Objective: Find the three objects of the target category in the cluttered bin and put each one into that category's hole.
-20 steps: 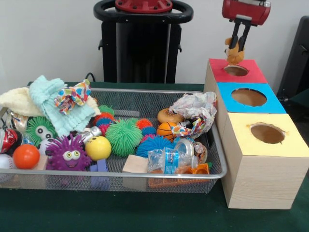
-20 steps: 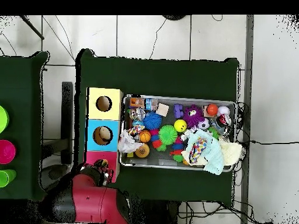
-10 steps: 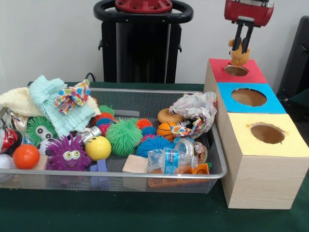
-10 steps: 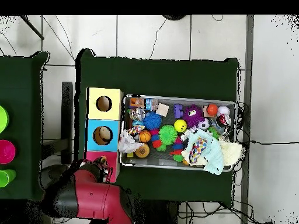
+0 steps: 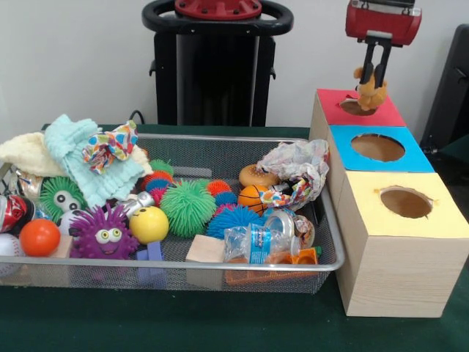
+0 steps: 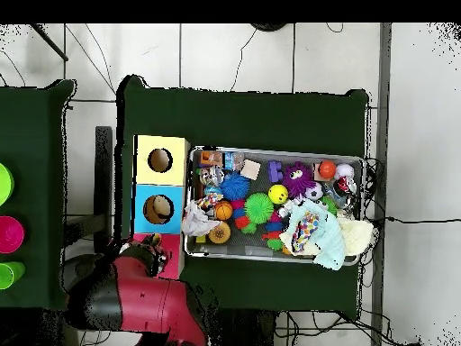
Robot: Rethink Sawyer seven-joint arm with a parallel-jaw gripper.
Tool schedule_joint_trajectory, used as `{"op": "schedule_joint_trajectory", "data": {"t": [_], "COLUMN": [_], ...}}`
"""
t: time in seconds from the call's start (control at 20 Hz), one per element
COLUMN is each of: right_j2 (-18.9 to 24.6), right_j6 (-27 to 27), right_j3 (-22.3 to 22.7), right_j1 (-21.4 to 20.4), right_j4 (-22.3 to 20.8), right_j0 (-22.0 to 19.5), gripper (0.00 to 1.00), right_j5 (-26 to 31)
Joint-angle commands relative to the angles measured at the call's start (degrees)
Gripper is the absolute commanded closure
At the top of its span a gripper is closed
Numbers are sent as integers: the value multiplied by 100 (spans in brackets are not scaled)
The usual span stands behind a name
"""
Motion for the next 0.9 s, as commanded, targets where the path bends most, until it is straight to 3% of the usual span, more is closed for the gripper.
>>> {"op": "schedule_joint_trajectory", "data": {"t": [0.05, 0.45, 0.7, 0.9], "right_j2": [565, 579, -19, -137], "right_j6": [1312, 1176, 1054, 971], "right_j3": [275, 441, 305, 250], "right_j1": [62, 97, 171, 188], "right_j4": [240, 83, -27, -52], "right_j0": [-151, -329, 0, -31], "gripper": [100, 100, 100, 100], "right_j5": [-571, -901, -235, -26]}}
